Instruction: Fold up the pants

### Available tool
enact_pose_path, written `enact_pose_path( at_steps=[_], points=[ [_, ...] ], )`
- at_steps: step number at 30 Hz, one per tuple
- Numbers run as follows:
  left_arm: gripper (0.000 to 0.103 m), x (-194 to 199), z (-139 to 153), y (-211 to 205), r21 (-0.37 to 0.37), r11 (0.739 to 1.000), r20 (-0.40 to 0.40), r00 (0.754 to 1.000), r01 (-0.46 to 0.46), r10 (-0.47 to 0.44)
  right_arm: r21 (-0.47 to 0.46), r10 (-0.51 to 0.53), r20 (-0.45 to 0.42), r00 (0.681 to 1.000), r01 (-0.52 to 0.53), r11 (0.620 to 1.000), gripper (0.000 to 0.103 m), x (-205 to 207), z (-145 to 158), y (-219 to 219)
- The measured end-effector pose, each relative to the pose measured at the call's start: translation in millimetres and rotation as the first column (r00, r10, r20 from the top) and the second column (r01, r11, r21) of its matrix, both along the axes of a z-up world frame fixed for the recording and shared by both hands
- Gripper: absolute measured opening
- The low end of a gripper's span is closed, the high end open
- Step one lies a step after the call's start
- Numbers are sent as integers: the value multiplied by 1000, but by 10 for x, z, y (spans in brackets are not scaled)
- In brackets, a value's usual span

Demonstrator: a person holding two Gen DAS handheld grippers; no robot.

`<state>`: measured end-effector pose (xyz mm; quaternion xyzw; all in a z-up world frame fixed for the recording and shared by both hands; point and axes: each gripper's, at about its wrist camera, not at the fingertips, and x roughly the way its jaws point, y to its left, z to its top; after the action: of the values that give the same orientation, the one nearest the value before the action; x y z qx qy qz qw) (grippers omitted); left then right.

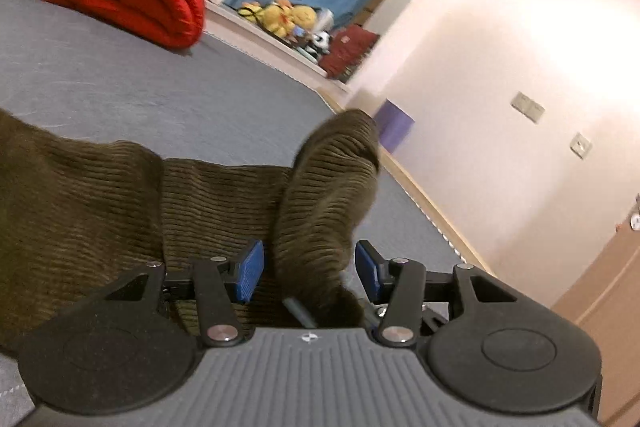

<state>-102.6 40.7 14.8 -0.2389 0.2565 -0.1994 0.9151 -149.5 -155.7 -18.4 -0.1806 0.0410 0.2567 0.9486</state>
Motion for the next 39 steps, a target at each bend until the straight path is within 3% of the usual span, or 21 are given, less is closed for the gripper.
enact_pose_path(
  at_steps=[3, 7, 11, 14, 16, 17, 19, 20, 22, 23, 24, 25, 26, 28, 30, 32, 35, 37, 39],
  points=[
    [54, 87, -3, -101, 70, 997, -15, 1000, 14, -13, -19, 8, 5, 1000, -8, 1000, 27, -64, -12, -8],
    [31, 181, -63, -197, 102, 995, -38, 999, 23, -20, -22, 3, 6, 1000, -3, 1000, 27, -15, 10, -49],
    [21, 190, -24, -188, 127, 992, -23, 1000, 14, -11, -23, -7, 5, 1000, 7, 1000, 28, 5, 25, -55],
    [18, 180, 15, 3, 133, 988, -15, 997, -75, 78, -27, 11, 21, 1000, -11, 1000, 42, -95, -1, 14],
    [17, 147, 75, 255, 114, 979, -9, 986, -167, 169, -35, 65, 49, 997, -64, 997, 59, -201, -6, 64],
    [17, 116, 128, 435, 101, 969, -3, 974, -226, 227, -26, 92, 73, 993, -91, 996, 60, -273, 1, 81],
    [16, -2, 240, 857, 80, 928, 5, 931, -364, 364, -5, 131, 125, 983, -132, 991, 61, -382, 24, 103],
    [16, -93, 283, 1103, 74, 888, 3, 891, -454, 455, 2, 135, 153, 979, -137, 991, 61, -423, 35, 121],
    [16, -261, 308, 1480, 107, 773, -10, 777, -625, 629, 12, 125, 174, 977, -129, 992, 63, -434, 47, 155],
    [16, -333, 287, 1633, 145, 704, -17, 710, -695, 704, 15, 116, 164, 980, -120, 993, 63, -413, 46, 176],
    [17, -393, 239, 1759, 182, 637, -32, 643, -749, 765, 14, 105, 141, 984, -108, 994, 64, -369, 31, 200],
    [19, -415, 167, 1855, 210, 602, -66, 603, -770, 795, 5, 89, 109, 990, -90, 996, 64, -318, 9, 234],
    [19, -407, 88, 1922, 227, 602, -106, 595, -766, 797, 3, 80, 75, 994, -81, 997, 64, -273, -9, 261],
    [22, -443, -53, 2031, 194, 602, -156, 581, -775, 799, 8, 98, -36, 995, -98, 995, 65, -153, -22, 323],
    [24, -475, -74, 2079, 188, 610, -159, 589, -770, 792, 23, 120, -139, 983, -118, 993, 65, -45, -33, 393],
    [26, -522, -50, 2087, 185, 598, -136, 582, -780, 802, 78, 130, -246, 960, -114, 990, 65, 71, 15, 441],
    [31, -587, 8, 2137, 189, 576, -87, 571, -795, 816, 250, 138, -423, 895, -31, 968, 77, 373, 131, 419],
    [49, -540, 18, 2140, 184, 593, -88, 588, -784, 804, 316, 124, -513, 849, 52, 947, 88, 563, 136, 428],
    [64, -475, -41, 2131, 193, 620, -125, 608, -761, 784, 337, 119, -623, 773, 128, 933, 88, 794, 78, 483]
  ],
)
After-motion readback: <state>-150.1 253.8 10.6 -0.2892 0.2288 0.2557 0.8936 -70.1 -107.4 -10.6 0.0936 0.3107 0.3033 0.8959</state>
